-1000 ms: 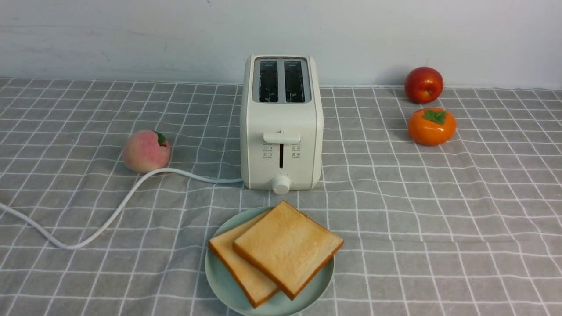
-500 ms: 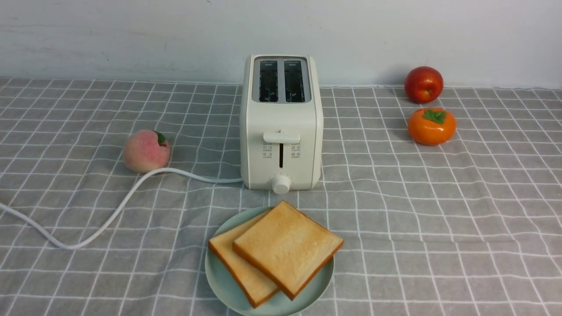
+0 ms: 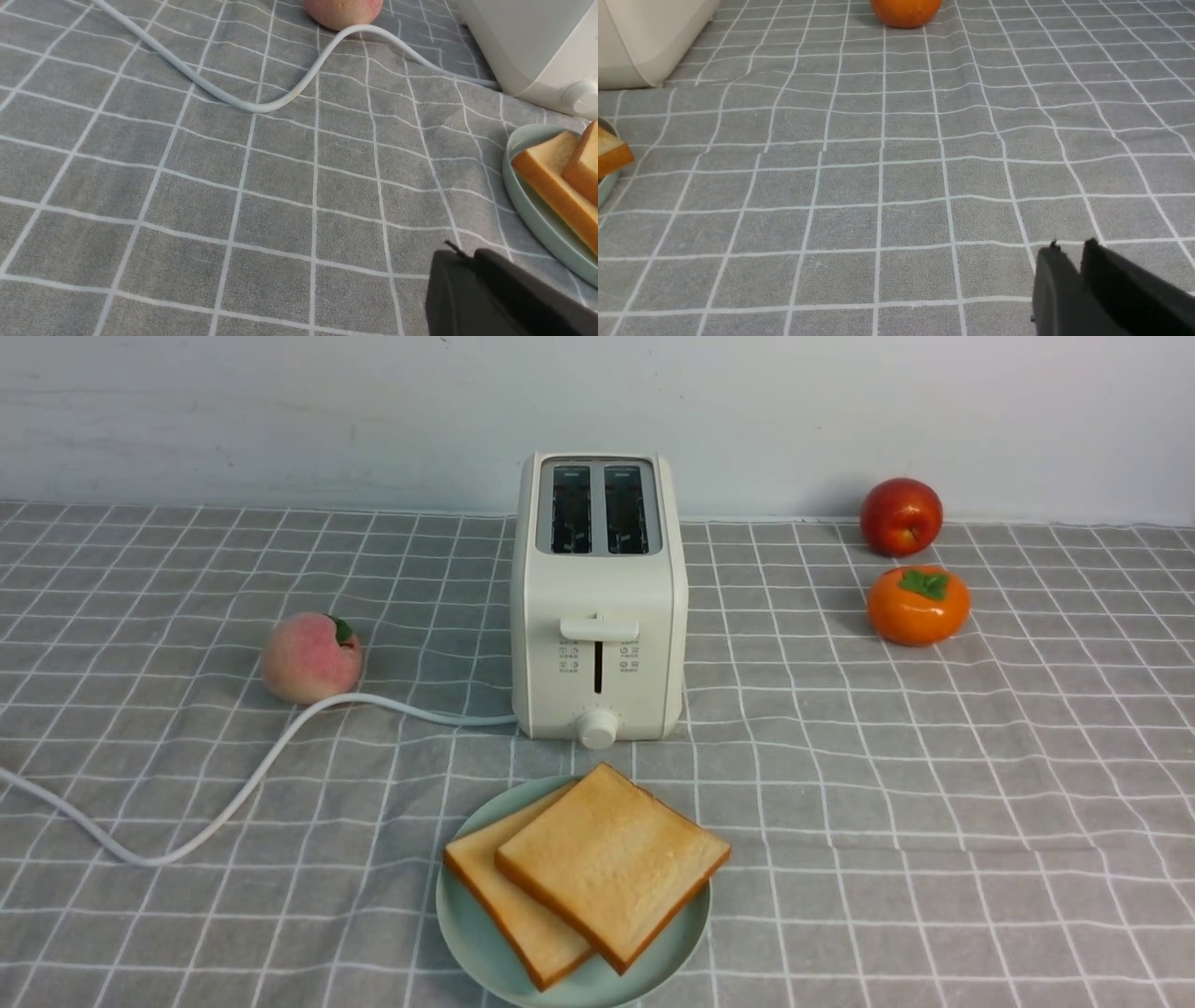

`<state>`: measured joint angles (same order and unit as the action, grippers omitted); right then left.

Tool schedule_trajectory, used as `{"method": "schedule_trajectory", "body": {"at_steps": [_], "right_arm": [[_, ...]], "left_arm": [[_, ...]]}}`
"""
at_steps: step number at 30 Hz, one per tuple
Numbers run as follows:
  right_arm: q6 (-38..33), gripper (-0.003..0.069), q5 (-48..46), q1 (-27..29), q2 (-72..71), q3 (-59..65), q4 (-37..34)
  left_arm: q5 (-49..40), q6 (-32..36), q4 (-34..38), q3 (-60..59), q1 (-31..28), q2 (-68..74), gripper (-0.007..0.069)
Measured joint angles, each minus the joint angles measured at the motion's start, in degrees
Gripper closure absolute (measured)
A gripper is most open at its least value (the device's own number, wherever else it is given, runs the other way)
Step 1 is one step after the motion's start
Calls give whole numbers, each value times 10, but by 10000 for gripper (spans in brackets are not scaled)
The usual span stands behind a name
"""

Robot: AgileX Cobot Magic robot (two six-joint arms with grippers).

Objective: Take toasted bread from bread machine on grey coffee table place on plate.

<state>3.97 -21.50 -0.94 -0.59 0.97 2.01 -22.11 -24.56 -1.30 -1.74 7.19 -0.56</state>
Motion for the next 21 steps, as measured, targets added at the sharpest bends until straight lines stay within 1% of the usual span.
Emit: {"method": "schedule_trajectory", "body": {"at_steps": [21], "right_arm": [[-2, 547, 0, 0, 0, 0, 0]], "left_arm": [[0, 0, 0, 0, 0, 0, 563]]}}
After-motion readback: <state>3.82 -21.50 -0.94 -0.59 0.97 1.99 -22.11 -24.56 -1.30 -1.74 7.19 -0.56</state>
